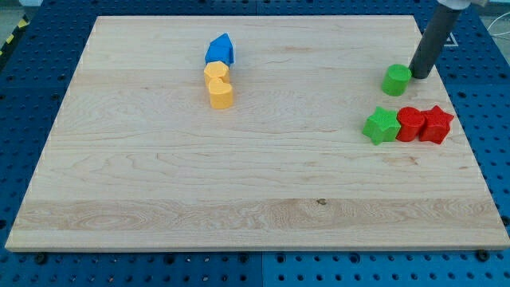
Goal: Slide the green circle slightly left
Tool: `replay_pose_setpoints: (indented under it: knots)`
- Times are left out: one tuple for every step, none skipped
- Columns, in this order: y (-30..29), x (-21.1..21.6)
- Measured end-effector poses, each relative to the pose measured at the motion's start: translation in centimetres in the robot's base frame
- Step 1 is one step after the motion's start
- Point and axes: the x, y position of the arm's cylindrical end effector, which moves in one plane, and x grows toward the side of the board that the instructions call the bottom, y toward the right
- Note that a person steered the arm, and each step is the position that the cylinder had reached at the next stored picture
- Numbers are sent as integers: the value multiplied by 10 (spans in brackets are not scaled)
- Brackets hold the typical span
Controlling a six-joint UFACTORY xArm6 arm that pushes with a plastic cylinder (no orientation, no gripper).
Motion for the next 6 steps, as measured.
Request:
replay_pose_setpoints:
  knots:
    - [-5, 13]
    - [-1, 13]
    - [-18, 15]
    - [-47, 26]
    - [-75, 39]
    - [-96, 44]
